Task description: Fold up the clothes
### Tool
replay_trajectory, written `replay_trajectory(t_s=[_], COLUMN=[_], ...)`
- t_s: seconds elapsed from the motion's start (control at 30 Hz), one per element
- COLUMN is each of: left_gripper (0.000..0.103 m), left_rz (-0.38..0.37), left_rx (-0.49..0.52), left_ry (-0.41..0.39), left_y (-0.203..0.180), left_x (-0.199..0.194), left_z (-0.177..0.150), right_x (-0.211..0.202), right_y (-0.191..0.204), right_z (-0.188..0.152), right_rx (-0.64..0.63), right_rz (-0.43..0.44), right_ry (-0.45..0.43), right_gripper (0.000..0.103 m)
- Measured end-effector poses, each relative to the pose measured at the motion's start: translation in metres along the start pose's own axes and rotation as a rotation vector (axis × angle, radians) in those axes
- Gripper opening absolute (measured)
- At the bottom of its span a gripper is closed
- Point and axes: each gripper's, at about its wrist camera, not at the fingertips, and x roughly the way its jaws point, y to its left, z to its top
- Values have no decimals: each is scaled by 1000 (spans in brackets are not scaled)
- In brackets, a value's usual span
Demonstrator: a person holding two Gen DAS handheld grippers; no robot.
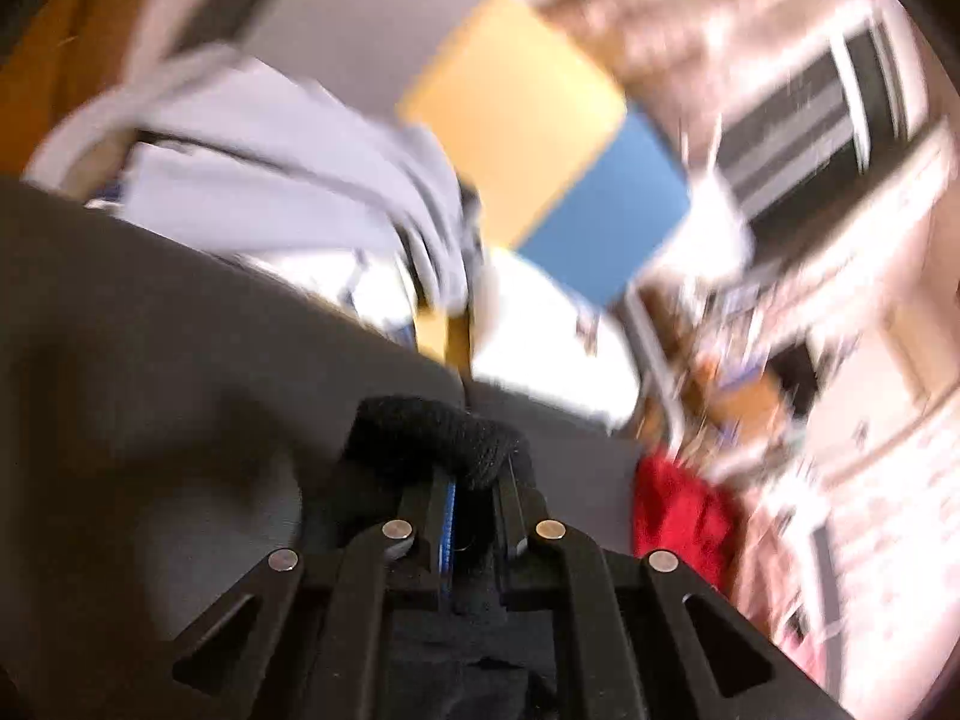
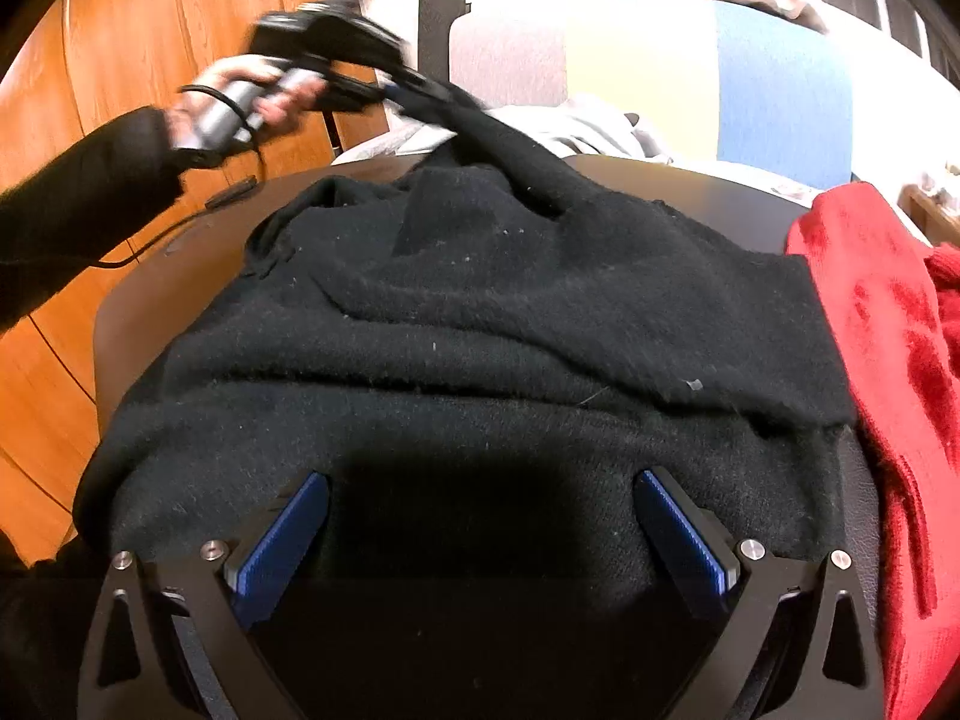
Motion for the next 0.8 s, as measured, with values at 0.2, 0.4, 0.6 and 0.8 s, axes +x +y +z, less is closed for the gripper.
replay_trajectory(t_s=[0.2, 0.4, 0.6, 0.8], left_gripper=[19, 25, 29, 32], left_rz=[134, 307, 262, 175], left_rx=[-78, 9, 22, -71], left_ry=[-115, 5, 136, 189], left_y=[59, 80, 70, 60], left_x=[-88, -99, -70, -58], left_z=[-16, -94, -176, -212], right_x=[0, 1, -12, 69], right_y=[2, 22, 69, 111], right_z=[0, 22, 89, 120], right_rx=[-17, -53, -230, -370], right_rz=[-17, -117, -85, -46], right_ry=[13, 92, -64, 71], right_gripper=[103, 103, 103, 101])
